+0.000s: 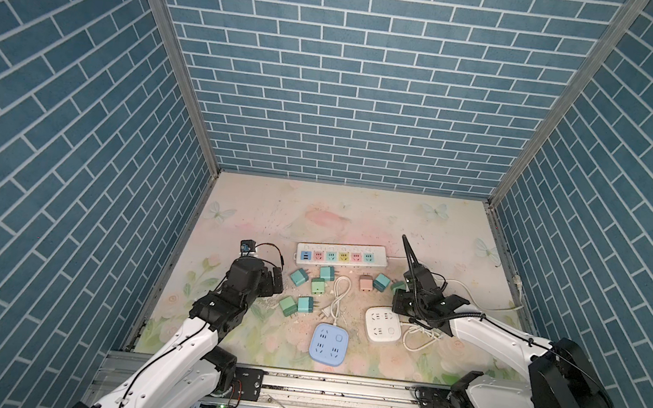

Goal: Insert the plug

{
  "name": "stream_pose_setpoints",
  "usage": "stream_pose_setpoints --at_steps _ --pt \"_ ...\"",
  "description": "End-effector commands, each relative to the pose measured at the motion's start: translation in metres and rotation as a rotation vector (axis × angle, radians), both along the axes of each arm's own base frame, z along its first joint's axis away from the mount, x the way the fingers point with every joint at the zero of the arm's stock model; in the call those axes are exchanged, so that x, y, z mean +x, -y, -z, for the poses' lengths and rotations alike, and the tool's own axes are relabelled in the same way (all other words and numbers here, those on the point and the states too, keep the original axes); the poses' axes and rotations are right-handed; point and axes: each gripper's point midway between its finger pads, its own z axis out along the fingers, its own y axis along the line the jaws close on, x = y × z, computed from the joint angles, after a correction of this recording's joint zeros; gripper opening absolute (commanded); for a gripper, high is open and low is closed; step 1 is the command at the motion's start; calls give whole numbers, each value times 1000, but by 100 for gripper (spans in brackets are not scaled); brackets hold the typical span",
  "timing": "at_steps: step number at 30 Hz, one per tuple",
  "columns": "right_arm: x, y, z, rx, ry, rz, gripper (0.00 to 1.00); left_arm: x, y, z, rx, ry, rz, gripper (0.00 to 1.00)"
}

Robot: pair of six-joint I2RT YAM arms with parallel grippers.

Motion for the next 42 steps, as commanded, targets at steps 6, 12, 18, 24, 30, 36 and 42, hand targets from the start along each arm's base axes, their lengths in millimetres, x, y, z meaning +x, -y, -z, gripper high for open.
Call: stream_pose_setpoints --at_steps 6,12,18,24,30,36,42 --pt "14 22 -1 -121 38 103 13 -2 -1 5 6 -16 -10 99" --pt "18 31 3 -158 38 131 13 -3 -2 3 3 -7 -11 100" --pt "22 34 -1 -132 43 142 12 -4 -2 3 1 -6 -10 100" --pt "11 9 -24 7 83 87 15 -4 -3 4 3 -6 -12 100" --pt "11 -12 -22 47 73 41 16 -4 -3 3 2 -5 -15 100" --pt "18 -23 -8 35 37 20 13 -5 -4 3 2 -3 -20 100" --pt "19 -4 1 -59 32 70 12 -5 -4 3 3 -3 -20 99"
